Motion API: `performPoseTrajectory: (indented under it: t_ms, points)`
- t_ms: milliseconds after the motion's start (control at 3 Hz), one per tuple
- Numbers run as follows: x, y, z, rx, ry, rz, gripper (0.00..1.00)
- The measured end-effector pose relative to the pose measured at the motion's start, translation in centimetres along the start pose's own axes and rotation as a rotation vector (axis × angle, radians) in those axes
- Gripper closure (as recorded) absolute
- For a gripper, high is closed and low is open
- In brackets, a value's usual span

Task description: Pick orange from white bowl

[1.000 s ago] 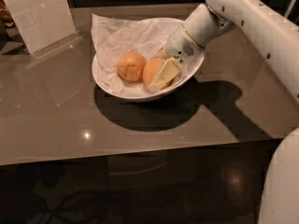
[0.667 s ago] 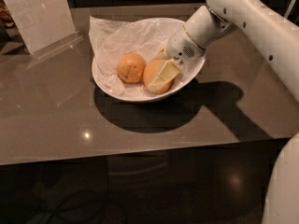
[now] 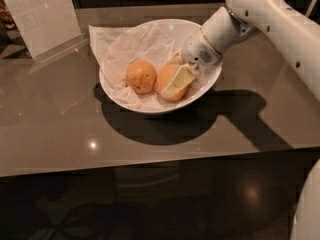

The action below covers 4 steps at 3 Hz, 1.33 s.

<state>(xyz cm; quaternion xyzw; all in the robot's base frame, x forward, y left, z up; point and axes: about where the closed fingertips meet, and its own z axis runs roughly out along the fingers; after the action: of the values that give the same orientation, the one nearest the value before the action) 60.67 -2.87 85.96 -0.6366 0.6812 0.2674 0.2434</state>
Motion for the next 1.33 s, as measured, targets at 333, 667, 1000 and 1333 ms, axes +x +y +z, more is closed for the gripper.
performPoseTrajectory:
  t_ms: [333, 667, 1000, 1333]
  points:
    - [0.0, 0.0, 0.0, 0.000, 0.000, 0.000, 1.00]
    - [-0.7, -2.5, -0.9, 0.029, -0.021, -0.010, 1.00]
    - [-2.5, -6.0, -2.8, 0.101, -0.047, -0.019, 1.00]
    - [-4.1, -8.0, -4.1, 0.162, -0.064, -0.032, 1.00]
